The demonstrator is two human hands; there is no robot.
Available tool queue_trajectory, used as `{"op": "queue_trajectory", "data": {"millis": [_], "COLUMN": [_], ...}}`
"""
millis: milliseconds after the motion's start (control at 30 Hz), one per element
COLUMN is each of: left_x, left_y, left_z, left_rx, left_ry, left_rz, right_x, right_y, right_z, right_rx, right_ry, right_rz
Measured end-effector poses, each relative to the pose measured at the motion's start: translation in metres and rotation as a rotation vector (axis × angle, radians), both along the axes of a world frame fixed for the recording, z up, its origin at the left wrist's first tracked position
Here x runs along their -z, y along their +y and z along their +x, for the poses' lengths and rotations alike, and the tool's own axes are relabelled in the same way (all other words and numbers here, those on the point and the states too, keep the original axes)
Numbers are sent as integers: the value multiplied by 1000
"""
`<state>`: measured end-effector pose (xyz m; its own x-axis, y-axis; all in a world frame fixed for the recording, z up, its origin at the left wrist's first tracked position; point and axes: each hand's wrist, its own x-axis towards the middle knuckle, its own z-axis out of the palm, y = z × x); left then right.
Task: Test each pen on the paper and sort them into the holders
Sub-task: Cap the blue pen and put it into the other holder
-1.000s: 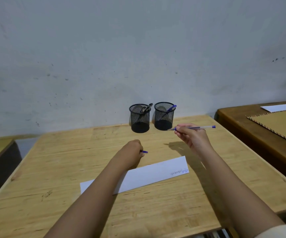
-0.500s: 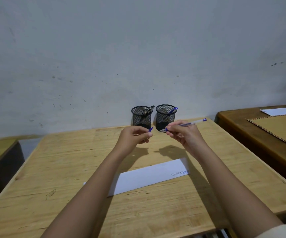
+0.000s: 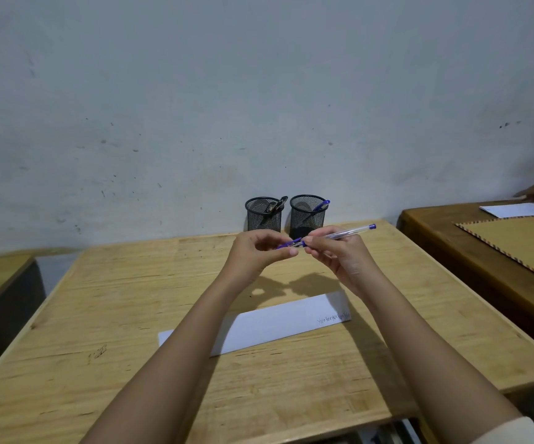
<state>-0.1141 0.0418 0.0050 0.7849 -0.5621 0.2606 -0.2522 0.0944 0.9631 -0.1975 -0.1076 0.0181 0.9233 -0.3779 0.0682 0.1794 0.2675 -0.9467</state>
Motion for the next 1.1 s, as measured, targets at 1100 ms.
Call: {"op": "queue_trajectory", "data": {"millis": [1100], "left_x": [-27], "left_y": [4], "left_z": [21], "left_rx": [-183], "left_ry": [-15], "left_rz": [-73], "right_x": [10], "right_y": [-34], "right_z": [-11], "right_rx": [112], "right_ry": [50], "right_rz": [-655]}}
